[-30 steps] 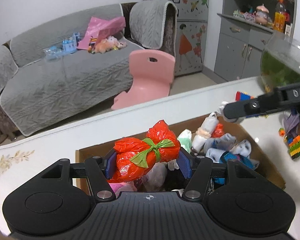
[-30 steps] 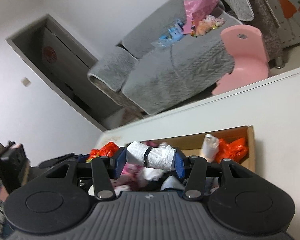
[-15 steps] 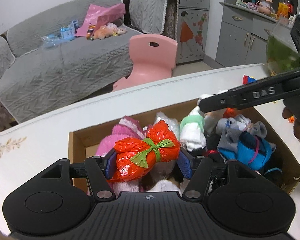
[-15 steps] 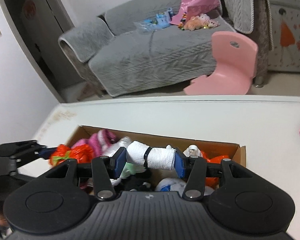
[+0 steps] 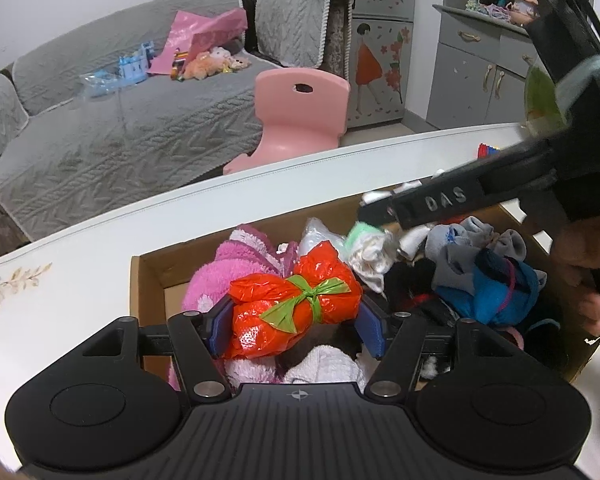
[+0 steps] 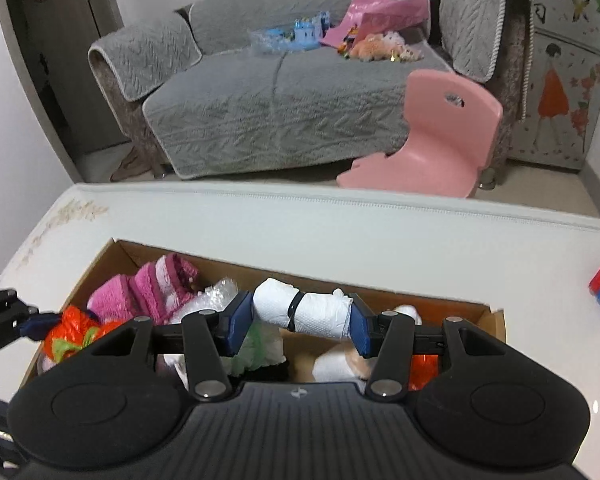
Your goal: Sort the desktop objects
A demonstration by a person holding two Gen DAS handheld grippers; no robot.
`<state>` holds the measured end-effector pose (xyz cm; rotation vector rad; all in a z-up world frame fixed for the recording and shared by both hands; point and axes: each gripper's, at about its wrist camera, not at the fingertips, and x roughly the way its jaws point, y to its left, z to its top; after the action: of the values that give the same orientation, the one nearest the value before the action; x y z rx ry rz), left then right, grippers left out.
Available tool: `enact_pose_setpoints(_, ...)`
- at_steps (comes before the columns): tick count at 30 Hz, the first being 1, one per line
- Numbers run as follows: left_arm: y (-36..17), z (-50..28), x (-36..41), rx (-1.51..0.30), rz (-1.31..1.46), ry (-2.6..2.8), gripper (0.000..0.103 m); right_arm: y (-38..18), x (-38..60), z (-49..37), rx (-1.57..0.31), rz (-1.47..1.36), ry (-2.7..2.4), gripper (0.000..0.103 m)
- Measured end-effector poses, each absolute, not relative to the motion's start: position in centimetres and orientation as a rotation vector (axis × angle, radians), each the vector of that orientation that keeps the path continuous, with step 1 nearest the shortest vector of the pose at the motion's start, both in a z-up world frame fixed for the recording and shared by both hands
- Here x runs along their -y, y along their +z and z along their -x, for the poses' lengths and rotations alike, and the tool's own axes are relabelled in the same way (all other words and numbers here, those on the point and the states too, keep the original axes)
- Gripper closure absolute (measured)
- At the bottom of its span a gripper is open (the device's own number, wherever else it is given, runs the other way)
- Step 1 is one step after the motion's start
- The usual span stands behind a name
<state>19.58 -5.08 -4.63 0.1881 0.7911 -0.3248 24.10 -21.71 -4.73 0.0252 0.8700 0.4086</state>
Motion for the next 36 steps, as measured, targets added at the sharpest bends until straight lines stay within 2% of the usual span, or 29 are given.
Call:
enact_pose_setpoints(9,-4.1,-19.0,5.1,-0.781,-0.195,-0.323,0.032,-4.4,21.5,-24.0,-0.877,-0.041,0.402,0.051)
enact_pose_setpoints(10,-4.0,-18.9,5.1,-0.780,-0.192,-0.321,0.030,-4.4,21.4,-23.8,-0.869,-0.036,0.401,0.048)
enact_pose_setpoints(12,-3.8,-18.7,4.9,-0.769,-0.183,-0.307,0.015,-4.2,21.3,-23.3,-0.855,-0.038,0.407,0.040)
enact_pose_setpoints(17,-3.4,-18.0,4.6,-0.759,-0.157,-0.287,0.012,-3.8,21.2,-22.1,-0.823,0.005,0.404,0.017)
enact_pose_setpoints(19,-3.1,-17.6,4.6,-0.779,-0.157,-0.290,0.009,-3.2,21.7,-21.2,-0.801,-0.013,0.408,0.016)
enact_pose_setpoints(22,-2.4,-15.9,3.9,-0.767,-0.132,-0.278,0.005,-1.9,22.7,-19.4,-0.754,-0.059,0.409,0.000)
enact_pose_setpoints(24,-1.7,-14.3,3.5,-0.741,-0.112,-0.271,0.000,-1.0,23.3,-17.6,-0.716,-0.084,0.423,0.001)
enact_pose_setpoints(30,-0.2,-8.2,3.3,-0.697,-0.057,-0.220,0.000,0.9,25.2,-10.8,-0.659,-0.174,0.448,0.000)
enact_pose_setpoints(36,-1.6,-0.6,4.6,-0.701,-0.037,-0.203,0.000,1.2,25.6,-3.0,-0.612,-0.157,0.432,0.000)
